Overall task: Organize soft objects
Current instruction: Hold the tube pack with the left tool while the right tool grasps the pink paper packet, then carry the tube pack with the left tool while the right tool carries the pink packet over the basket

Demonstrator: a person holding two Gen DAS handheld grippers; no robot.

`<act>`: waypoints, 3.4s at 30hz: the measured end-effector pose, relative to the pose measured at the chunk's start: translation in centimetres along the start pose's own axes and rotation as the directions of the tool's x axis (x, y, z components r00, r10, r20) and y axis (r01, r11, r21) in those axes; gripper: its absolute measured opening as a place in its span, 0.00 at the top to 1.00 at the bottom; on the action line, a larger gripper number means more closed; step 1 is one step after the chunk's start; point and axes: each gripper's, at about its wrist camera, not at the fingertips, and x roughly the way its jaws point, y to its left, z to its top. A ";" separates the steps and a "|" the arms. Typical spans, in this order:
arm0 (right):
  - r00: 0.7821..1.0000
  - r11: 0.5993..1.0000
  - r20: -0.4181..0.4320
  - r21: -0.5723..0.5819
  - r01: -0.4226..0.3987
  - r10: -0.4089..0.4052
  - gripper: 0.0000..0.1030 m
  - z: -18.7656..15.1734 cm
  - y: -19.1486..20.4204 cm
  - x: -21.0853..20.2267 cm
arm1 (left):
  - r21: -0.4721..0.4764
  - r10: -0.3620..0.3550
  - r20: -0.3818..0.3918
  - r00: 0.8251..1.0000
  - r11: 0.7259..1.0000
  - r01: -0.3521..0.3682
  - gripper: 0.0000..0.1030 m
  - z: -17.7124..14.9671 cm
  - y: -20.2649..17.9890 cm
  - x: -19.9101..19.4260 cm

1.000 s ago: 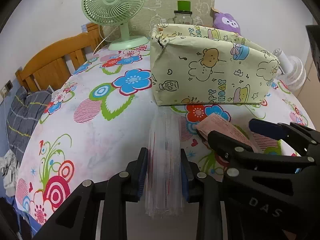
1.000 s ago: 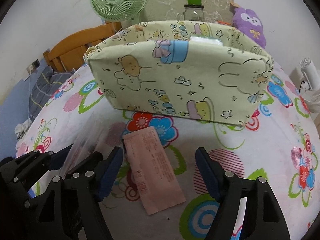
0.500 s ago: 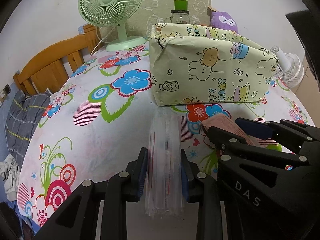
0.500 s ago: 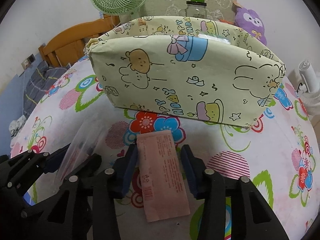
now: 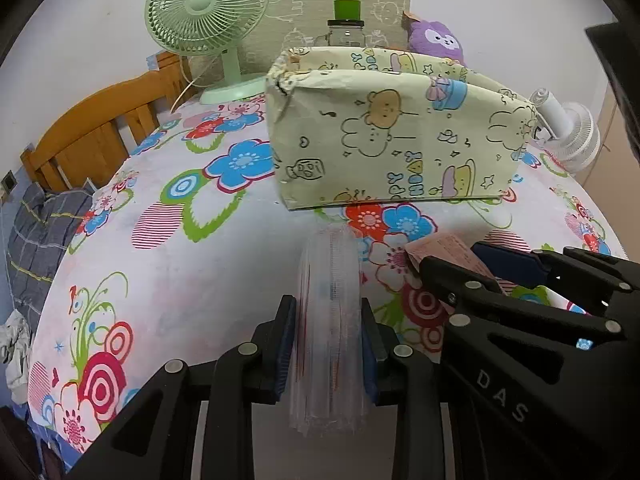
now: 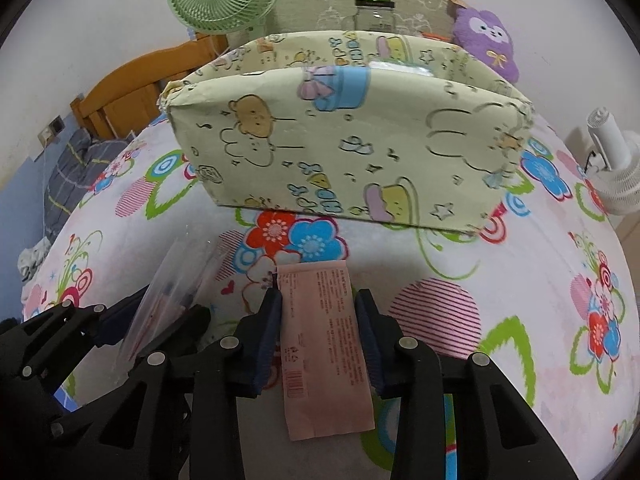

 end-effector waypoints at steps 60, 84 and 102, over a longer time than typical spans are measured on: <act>0.928 0.995 0.368 0.093 0.032 -0.064 0.60 5.2 -3.2 -16.1 | 0.058 -0.080 0.309 0.948 0.996 0.065 0.75 8.4 -4.6 -12.3; 0.935 0.995 0.349 0.095 0.028 -0.059 0.60 11.1 -4.0 -11.1 | 0.000 -0.047 0.296 0.954 0.999 0.049 0.75 13.3 -3.0 -7.3; 0.954 0.997 0.301 0.072 -0.016 -0.007 0.60 14.4 -4.6 -5.1 | -0.045 -0.042 0.244 0.969 0.997 0.055 0.75 15.5 -1.8 -1.7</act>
